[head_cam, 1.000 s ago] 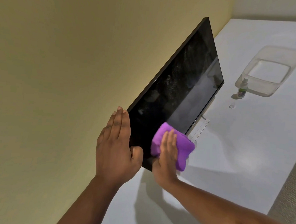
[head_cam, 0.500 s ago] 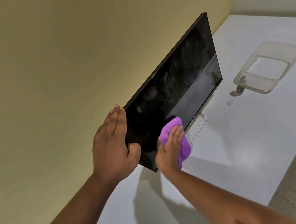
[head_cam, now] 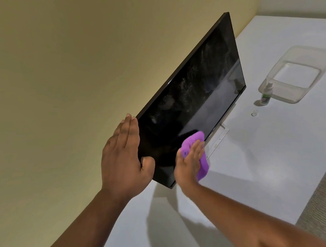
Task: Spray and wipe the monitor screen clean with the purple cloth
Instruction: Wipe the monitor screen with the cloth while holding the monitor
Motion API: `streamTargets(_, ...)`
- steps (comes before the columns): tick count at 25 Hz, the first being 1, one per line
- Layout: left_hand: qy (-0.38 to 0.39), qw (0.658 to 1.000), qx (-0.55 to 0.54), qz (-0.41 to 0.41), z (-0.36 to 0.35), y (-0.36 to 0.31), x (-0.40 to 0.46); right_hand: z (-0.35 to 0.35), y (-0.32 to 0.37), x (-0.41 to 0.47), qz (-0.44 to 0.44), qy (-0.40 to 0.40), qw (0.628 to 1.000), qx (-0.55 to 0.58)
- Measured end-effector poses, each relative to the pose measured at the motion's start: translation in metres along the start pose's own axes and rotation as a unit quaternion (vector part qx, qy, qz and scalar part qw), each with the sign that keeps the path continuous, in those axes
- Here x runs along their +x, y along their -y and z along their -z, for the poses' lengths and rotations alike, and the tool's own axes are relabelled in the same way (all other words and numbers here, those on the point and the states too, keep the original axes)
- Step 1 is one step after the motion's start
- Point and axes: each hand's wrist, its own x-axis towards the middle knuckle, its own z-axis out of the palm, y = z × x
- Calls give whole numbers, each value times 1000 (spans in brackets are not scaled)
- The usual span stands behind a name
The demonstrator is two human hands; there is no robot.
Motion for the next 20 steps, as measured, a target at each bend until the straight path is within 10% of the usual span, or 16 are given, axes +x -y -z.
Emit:
streamTargets(2,2,1000,3,1,1,0,0,2,24,22,-26,-33,997,57)
streamTargets(6,1,1000,-3,6,0,-1,-1,-15,24,-26,192,-26,979,64)
streamTargets(12,2,1000,-7,4,0,0,-1,9,2,31,-79,-10,991,110)
streamTargets(17,-9,1000,-8,6,0,0,-2,-8,24,-2,126,-46,988,71)
streamTargets(20,-11,1000,-15,1,0,0,-2,-5,-18,-20,77,-7,995,62)
